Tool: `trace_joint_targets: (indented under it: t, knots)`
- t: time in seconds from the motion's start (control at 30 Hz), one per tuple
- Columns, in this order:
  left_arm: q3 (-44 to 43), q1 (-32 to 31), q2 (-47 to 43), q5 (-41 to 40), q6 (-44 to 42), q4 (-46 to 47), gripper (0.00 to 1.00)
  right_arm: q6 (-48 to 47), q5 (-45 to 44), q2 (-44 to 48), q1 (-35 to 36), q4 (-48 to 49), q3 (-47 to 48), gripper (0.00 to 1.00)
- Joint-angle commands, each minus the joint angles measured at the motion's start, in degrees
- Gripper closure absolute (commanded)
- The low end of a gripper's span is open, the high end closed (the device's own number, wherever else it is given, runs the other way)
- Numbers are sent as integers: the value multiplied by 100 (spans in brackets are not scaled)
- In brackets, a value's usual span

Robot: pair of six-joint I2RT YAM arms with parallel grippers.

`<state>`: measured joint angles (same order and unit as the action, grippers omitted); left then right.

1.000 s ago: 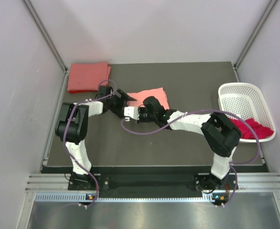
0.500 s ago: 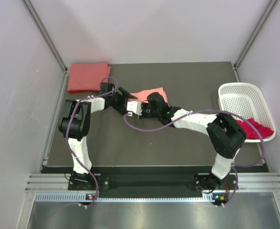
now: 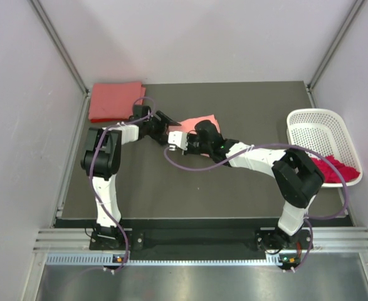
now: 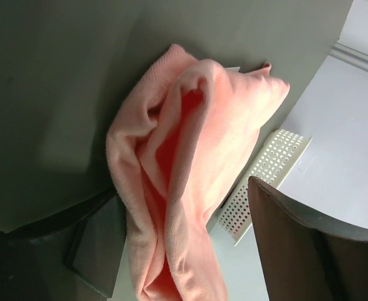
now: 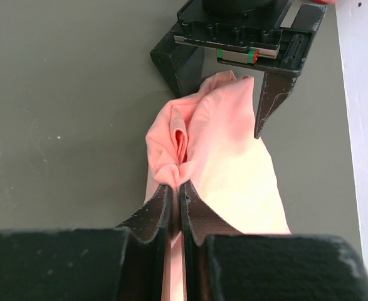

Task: Fold and stack the t-shirts
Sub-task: Neatly place the folded tshirt to the corner

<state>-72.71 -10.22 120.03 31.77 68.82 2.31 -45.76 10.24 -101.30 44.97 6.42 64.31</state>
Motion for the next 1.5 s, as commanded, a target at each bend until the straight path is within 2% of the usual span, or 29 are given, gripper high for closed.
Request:
trace_joint_targets:
  t: [0.0, 0.17, 0.3, 0.33, 0.4, 0.47, 0.5, 0.6, 0.63, 0.7, 0.73, 0.83, 0.97, 1.17, 1.2, 1.37, 1.4, 1.47]
  knots:
    - [152, 64, 618, -997, -589, -846, 21, 146, 206, 321, -102, 387, 283, 100]
    - [169, 90, 671, -910, -580, -574, 23, 260, 312, 251, -103, 404, 301, 100]
    - [134, 90, 689, -900, -720, -380, 35, 278, 312, 198, -94, 404, 284, 100]
    - [134, 90, 706, -909, -764, -310, 43, 287, 312, 207, -94, 413, 275, 100]
    - [125, 90, 724, -892, -939, -266, 51, 365, 312, 242, -94, 378, 275, 100]
    - [204, 90, 732, -726, -1063, 216, 86, 462, 321, 277, -59, 317, 266, 100]
    - [169, 90, 750, -646, -1115, 279, 100, 506, 312, 286, -41, 282, 266, 99]
    - [-68, 90, 829, -619, -1561, 157, 100, 935, -90, 373, 73, 141, 275, 56]
    - [-112, 81, 742, -732, -1695, 60, 100, 1146, -510, 435, 134, 141, 249, 35]
    - [-191, 90, 628, -917, -2037, -134, 100, 1858, -725, 654, 135, -200, 301, 25]
    - [-243, 81, 497, -1031, -2169, -204, 100, 2025, -899, 742, 126, -420, 310, 8]
    - [-481, 73, 224, -1295, -2705, -765, 100, 2710, -1443, 1339, 143, -1079, 108, 1]
    - [-639, 73, -251, -1647, -3688, -1162, 100, 3466, -1692, 2269, 152, -2326, -111, 0]
    - [-972, 73, -858, -2201, -5155, -1461, 100, 4162, -1411, 3789, 144, -2461, -1103, 0]
    - [-1052, 73, -919, -2254, -5350, -1470, 100, 4232, -1376, 3932, 152, -2443, -1210, 0]
    - [-2229, 64, -823, -2955, -6466, -2681, 100, 4330, -1507, 4381, 161, -2645, -1553, 2]
    - [-2335, 55, -875, -3366, -6582, -2778, 100, 4312, -1542, 4399, 152, -2706, -1562, 2]
    - [-2485, 64, -981, -3650, -6932, -2789, 100, 4216, -1630, 4460, 152, -2794, -1571, 1]
